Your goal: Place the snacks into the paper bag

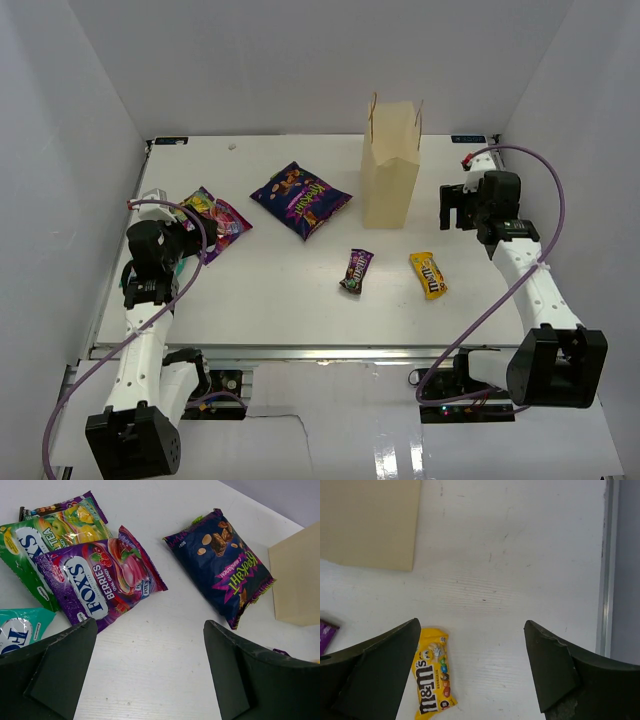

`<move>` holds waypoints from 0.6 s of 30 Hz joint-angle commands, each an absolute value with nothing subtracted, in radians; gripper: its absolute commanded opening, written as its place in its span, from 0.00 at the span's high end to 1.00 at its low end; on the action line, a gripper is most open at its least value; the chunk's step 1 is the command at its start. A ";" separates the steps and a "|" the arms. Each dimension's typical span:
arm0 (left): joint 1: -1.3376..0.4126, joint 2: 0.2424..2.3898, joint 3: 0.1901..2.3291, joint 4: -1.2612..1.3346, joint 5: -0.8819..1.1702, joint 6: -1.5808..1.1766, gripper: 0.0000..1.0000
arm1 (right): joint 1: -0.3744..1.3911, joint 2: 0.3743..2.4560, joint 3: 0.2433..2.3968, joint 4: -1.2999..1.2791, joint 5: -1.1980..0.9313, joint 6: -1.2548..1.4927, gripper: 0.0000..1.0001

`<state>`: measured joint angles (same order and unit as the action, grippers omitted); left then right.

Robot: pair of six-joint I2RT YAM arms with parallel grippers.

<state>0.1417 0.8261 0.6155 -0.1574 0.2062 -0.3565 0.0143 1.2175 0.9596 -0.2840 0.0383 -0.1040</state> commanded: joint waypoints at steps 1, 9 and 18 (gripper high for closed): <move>0.143 0.799 0.638 -0.161 0.236 -0.357 0.02 | 0.014 1.169 1.025 -0.337 -0.156 -0.263 0.10; 0.143 0.805 0.658 -0.186 0.310 -0.477 0.02 | 0.094 1.250 1.042 -0.722 -0.411 -0.606 0.10; 0.143 0.861 0.687 -0.290 0.416 -0.636 0.02 | 0.159 1.437 0.943 -0.652 -0.094 -0.203 0.09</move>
